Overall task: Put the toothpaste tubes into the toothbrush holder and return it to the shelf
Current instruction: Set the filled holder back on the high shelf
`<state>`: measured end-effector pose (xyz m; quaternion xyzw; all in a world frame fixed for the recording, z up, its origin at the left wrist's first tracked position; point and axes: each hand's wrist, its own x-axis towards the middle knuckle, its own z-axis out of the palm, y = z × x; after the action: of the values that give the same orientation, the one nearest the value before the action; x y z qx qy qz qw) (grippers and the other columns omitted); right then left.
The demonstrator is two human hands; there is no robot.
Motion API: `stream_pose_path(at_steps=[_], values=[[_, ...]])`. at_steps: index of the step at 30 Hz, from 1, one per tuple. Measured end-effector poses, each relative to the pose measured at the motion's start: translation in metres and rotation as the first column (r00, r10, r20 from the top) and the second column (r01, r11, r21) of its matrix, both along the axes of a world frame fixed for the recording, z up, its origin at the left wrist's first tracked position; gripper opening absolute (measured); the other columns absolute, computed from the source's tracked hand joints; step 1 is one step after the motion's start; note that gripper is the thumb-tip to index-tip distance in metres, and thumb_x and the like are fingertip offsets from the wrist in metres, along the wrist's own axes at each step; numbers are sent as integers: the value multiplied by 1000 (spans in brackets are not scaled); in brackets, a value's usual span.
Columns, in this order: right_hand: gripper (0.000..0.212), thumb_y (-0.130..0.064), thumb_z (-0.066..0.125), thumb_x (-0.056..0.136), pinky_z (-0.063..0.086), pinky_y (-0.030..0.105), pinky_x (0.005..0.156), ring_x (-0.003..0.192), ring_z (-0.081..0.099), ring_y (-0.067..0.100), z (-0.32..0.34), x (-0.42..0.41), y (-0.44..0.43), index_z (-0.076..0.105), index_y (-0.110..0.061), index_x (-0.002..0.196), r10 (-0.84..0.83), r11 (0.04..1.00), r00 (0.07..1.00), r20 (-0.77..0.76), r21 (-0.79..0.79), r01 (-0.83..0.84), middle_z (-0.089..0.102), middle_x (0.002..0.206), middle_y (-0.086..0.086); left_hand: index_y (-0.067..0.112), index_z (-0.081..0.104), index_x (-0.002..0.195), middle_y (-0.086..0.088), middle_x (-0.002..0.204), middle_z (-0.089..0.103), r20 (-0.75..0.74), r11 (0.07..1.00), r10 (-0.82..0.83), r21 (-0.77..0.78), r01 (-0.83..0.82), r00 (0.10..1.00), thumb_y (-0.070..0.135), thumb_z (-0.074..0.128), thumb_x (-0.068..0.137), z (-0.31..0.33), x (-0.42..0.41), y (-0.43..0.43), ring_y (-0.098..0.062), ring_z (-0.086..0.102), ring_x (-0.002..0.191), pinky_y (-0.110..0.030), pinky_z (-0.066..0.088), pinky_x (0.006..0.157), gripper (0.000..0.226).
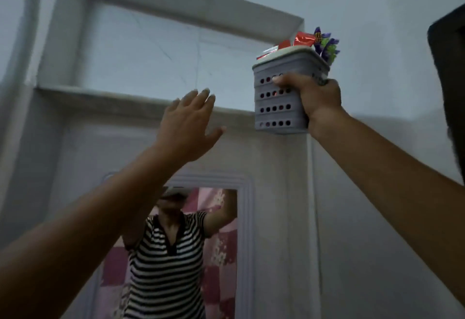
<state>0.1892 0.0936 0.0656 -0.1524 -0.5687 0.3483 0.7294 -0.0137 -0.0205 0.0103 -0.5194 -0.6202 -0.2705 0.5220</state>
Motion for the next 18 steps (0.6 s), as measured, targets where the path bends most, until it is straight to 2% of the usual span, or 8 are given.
stream_pose_path(at_steps=[1,4,7,12,18], values=[[113,-53,88,12,62,45,73,95,68,26,17,-3,-4,54,-19,115,-47,999,999,3,-2,47,65,111,4,13,20,152,-6,162,18,1,998,55,-4,-55,999,55,39,93,10,-7,5,-25,16,150,-47,19,120,75],[104,-51,83,34,57,44,83,109,52,27,53,-15,-6,42,-20,124,-208,978,977,38,-2,208,50,121,6,13,16,153,-5,163,14,36,989,140,-46,-138,990,56,33,95,25,-24,18,-25,12,151,-49,16,120,74],[104,-52,81,38,53,48,90,113,46,29,72,-36,9,38,-21,127,-330,942,942,66,-45,333,45,124,8,16,13,154,-2,164,13,40,992,110,-65,-108,993,48,33,97,20,-41,25,-24,11,151,-50,10,121,68],[122,-58,84,42,42,53,105,127,43,36,72,-73,48,28,-21,144,-419,900,903,96,-84,427,42,140,13,20,9,155,1,164,11,11,998,44,-42,-43,999,41,38,97,17,-55,27,-20,7,151,-46,3,123,68],[116,-59,79,61,34,50,113,136,34,33,63,-93,83,24,-8,149,-604,794,796,35,109,598,34,149,14,22,8,155,2,164,8,2,1000,-20,5,20,1000,45,33,93,13,-60,36,-19,3,152,-44,-3,123,71]])
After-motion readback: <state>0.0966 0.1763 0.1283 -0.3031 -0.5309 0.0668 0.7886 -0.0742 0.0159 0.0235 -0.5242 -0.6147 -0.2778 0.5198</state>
